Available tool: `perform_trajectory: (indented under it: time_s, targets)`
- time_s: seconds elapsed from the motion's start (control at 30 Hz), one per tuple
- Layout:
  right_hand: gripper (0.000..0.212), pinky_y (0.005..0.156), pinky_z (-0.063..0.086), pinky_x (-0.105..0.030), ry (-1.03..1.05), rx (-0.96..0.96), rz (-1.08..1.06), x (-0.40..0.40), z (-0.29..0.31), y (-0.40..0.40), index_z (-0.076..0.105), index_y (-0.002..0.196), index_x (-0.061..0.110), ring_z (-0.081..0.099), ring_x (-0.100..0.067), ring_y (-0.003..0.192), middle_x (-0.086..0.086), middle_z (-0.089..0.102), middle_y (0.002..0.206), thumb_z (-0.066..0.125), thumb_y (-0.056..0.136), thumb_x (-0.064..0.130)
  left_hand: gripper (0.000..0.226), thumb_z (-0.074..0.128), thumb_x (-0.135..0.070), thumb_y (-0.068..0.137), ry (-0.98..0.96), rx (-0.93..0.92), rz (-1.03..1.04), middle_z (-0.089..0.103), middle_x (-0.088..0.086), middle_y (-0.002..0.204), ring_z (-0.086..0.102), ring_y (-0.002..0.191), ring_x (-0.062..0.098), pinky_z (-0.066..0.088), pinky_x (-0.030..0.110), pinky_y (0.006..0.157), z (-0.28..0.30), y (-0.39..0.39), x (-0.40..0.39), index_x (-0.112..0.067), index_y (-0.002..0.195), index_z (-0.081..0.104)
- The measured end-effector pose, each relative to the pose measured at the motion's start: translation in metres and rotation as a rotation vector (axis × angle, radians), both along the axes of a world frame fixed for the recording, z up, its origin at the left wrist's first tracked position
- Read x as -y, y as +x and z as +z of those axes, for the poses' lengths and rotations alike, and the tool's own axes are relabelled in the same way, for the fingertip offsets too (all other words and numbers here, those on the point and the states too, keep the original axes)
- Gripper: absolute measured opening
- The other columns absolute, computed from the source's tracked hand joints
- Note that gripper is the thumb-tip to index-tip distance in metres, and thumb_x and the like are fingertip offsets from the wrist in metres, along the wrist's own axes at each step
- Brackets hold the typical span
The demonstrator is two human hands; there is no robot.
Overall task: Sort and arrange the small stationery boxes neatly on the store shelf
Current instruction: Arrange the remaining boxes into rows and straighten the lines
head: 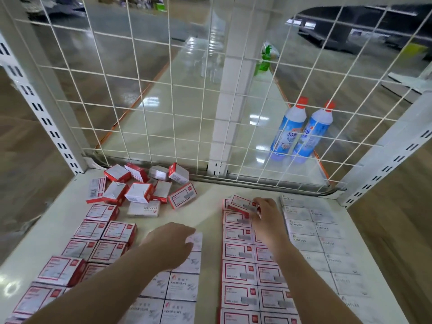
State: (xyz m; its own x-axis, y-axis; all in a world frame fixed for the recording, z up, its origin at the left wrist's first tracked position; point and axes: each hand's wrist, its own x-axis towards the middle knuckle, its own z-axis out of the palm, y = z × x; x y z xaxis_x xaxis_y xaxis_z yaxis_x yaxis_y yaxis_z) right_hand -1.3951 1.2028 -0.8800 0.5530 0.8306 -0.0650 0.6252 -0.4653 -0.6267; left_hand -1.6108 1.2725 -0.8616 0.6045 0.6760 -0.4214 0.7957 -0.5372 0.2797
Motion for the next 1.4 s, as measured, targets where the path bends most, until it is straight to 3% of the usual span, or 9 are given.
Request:
perform_trajectory:
  time_s: [0.13,0.27,0.37,0.67,0.83,0.97,1.17,1.3,1.4]
  targets:
    - [0.028,0.072,0.029,-0.019,-0.034,0.083,-0.030,-0.019,0.003,0.014,0.050,0.122,0.010,0.035,-0.008,0.087,-0.006,0.042,0.130,0.041,0.097,0.017,0.045,0.040,-0.036,0.097,-0.027,0.029,0.079,0.039,-0.004,0.145,0.038,0.132,0.015,0.032,0.033,0.109,0.000,0.010,-0.002,-0.026,0.141,0.037]
    - [0.032,0.075,0.023,-0.020,-0.061,0.150,0.036,-0.031,-0.001,0.023,0.049,0.125,0.008,0.048,-0.019,0.105,-0.010,0.044,0.129,0.040,0.098,0.023,0.034,0.041,-0.037,0.095,-0.009,0.007,0.148,0.050,-0.001,0.124,0.051,0.113,0.018,0.043,0.032,0.096,-0.006,0.017,0.002,-0.020,0.121,0.054]
    - [0.034,0.075,0.024,-0.022,-0.083,0.187,0.070,-0.036,-0.004,0.026,0.045,0.130,0.009,0.050,-0.023,0.113,-0.009,0.041,0.132,0.040,0.098,0.020,0.034,0.039,-0.035,0.096,0.003,0.030,0.153,0.048,-0.001,0.124,0.050,0.114,0.018,0.043,0.031,0.096,-0.009,0.014,0.007,-0.022,0.124,0.052]
    - [0.027,0.075,0.034,-0.024,-0.138,0.176,0.104,-0.053,-0.019,0.029,0.049,0.122,0.010,0.049,-0.017,0.095,-0.008,0.051,0.119,0.042,0.096,0.013,0.038,0.043,-0.036,0.094,-0.019,0.070,0.210,0.046,-0.004,0.127,0.050,0.115,0.018,0.043,0.033,0.097,-0.011,0.012,0.012,-0.021,0.128,0.050]
    - [0.032,0.077,0.042,-0.031,-0.158,0.176,0.088,-0.061,-0.026,0.031,0.054,0.121,0.010,0.055,-0.023,0.101,-0.010,0.055,0.118,0.042,0.092,0.005,0.038,0.045,-0.035,0.094,-0.021,0.071,0.212,0.044,-0.005,0.130,0.049,0.116,0.018,0.044,0.034,0.098,-0.010,0.012,0.014,-0.021,0.130,0.049]
    - [0.009,0.062,0.038,-0.025,-0.150,0.187,0.128,-0.063,-0.031,0.034,0.056,0.094,0.014,0.050,-0.016,0.078,-0.007,0.057,0.096,0.049,0.089,0.011,0.038,0.045,-0.034,0.094,-0.022,0.072,0.214,0.044,-0.005,0.129,0.050,0.115,0.017,0.044,0.035,0.097,-0.010,0.011,0.015,-0.021,0.130,0.049]
    - [0.024,0.071,0.037,-0.025,-0.134,0.167,0.153,-0.062,-0.037,0.038,0.058,0.111,0.010,0.053,-0.018,0.086,-0.010,0.058,0.110,0.053,0.089,0.019,0.038,0.046,-0.035,0.093,-0.033,0.083,0.219,0.043,-0.007,0.130,0.050,0.115,0.017,0.045,0.035,0.096,-0.010,0.011,0.016,-0.022,0.129,0.050]
    - [0.008,0.059,0.031,-0.020,-0.135,0.169,0.152,-0.064,-0.037,0.039,0.055,0.094,0.017,0.046,-0.018,0.079,-0.012,0.054,0.101,0.051,0.088,0.014,0.039,0.047,-0.034,0.093,-0.031,0.090,0.217,0.042,-0.007,0.131,0.049,0.115,0.016,0.045,0.034,0.097,-0.011,0.011,0.017,-0.021,0.130,0.049]
    - [0.020,0.067,0.033,-0.023,-0.142,0.177,0.147,-0.066,-0.041,0.042,0.059,0.106,0.008,0.048,-0.018,0.082,-0.014,0.057,0.111,0.052,0.088,0.015,0.040,0.049,-0.034,0.093,-0.033,0.099,0.220,0.043,-0.007,0.130,0.050,0.114,0.015,0.045,0.033,0.096,-0.010,0.011,0.017,-0.021,0.130,0.050]
